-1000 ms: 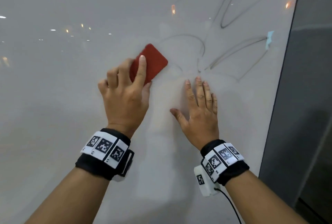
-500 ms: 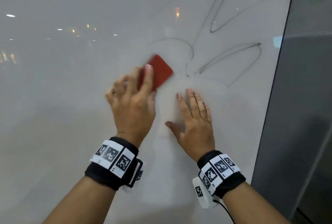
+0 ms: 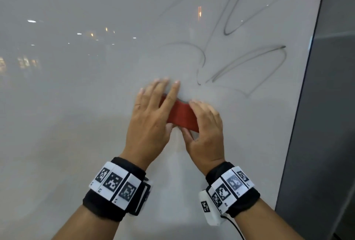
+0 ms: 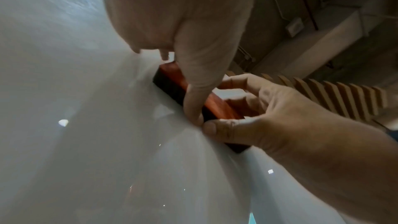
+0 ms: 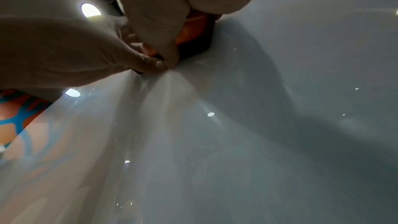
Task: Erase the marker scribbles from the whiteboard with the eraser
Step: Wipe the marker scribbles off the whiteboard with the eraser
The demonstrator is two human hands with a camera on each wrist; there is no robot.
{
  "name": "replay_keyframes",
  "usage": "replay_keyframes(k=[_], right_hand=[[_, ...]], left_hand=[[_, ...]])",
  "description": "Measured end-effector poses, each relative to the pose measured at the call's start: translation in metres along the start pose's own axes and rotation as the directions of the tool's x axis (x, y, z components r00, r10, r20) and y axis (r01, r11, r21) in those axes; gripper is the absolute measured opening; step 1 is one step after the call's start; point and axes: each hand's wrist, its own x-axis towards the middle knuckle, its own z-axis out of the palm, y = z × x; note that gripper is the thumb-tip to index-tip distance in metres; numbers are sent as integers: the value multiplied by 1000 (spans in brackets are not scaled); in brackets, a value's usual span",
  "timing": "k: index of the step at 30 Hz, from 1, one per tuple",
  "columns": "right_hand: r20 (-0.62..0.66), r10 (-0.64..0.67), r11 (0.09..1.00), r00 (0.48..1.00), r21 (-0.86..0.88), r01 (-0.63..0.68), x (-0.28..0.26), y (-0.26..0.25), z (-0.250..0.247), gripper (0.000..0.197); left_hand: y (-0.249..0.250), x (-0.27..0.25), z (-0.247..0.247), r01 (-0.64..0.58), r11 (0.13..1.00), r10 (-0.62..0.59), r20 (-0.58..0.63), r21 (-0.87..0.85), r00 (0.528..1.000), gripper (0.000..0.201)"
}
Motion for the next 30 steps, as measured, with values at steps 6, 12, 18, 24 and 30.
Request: replay_keyframes(k=[6,12,18,24,30], right_hand=[[-186,138,977,973,-136,-165,1,17,-9,56],[-126,115,990,985,-71,-125,-6,2,5,54],[-179,181,977,967,-79,-197,1,13,-2,55],[-75,147,984,986,-92,-154,-5,4,-3,54],[-231,327,937,916,-49,-347,-2,4,-2,59]], left_hand=[[0,-4,4,243,958,-255,67,151,965,109],[3,-1,8,288,945,-306,108,153,946,109],[6,-1,6,306,939,-328,141,157,934,109],[8,-4,5,307,936,-335,161,174,928,107],[13,-8,7,325,930,-353,170,170,920,106]])
